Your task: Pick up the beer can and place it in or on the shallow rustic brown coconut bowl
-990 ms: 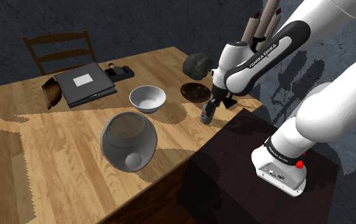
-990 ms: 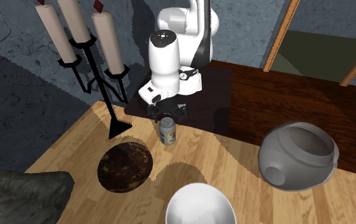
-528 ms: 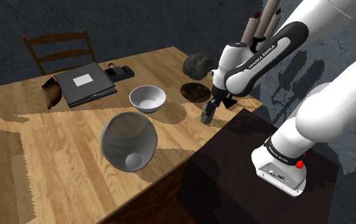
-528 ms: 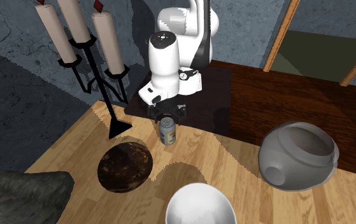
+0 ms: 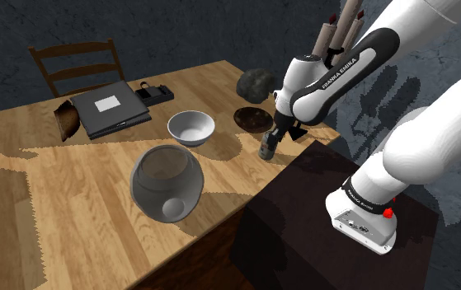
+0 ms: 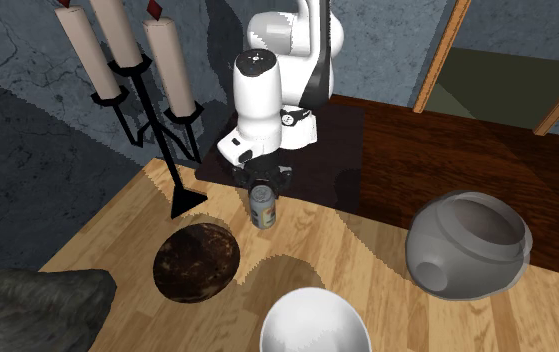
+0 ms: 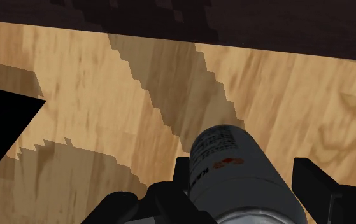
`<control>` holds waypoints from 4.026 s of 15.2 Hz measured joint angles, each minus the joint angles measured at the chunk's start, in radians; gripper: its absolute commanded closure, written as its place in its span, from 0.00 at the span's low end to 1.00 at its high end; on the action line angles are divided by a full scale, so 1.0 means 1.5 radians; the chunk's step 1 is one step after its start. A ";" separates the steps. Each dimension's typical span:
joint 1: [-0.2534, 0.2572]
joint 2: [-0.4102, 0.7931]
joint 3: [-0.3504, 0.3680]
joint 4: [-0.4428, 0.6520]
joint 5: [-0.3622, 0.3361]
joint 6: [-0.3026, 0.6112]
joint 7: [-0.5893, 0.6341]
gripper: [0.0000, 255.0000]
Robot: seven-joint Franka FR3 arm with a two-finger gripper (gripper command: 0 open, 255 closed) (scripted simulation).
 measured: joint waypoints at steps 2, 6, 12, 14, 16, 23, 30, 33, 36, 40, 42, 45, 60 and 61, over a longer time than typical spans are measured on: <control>0.000 0.000 0.000 0.000 0.000 0.000 0.000 1.00; 0.001 -0.040 0.002 0.002 0.000 -0.042 0.002 1.00; 0.001 -0.124 0.002 0.009 0.000 -0.132 0.003 1.00; -0.001 -0.142 0.000 0.014 -0.001 -0.156 0.000 1.00; -0.002 -0.165 0.000 0.018 -0.002 -0.183 0.000 1.00; -0.001 -0.237 0.001 0.043 -0.001 -0.279 0.002 1.00; -0.022 -0.161 -0.028 0.149 -0.016 -0.310 -0.037 1.00; -0.032 -0.091 -0.048 0.221 -0.020 -0.312 -0.064 1.00; -0.038 -0.023 -0.064 0.301 -0.018 -0.324 -0.089 1.00; -0.048 0.060 -0.083 0.412 -0.009 -0.352 -0.126 1.00; -0.049 0.089 -0.087 0.443 -0.004 -0.354 -0.134 1.00; -0.050 0.106 -0.088 0.438 -0.002 -0.333 -0.137 1.00; -0.051 0.204 -0.086 0.400 0.020 -0.198 -0.153 1.00; -0.051 0.207 -0.087 0.398 0.020 -0.192 -0.154 1.00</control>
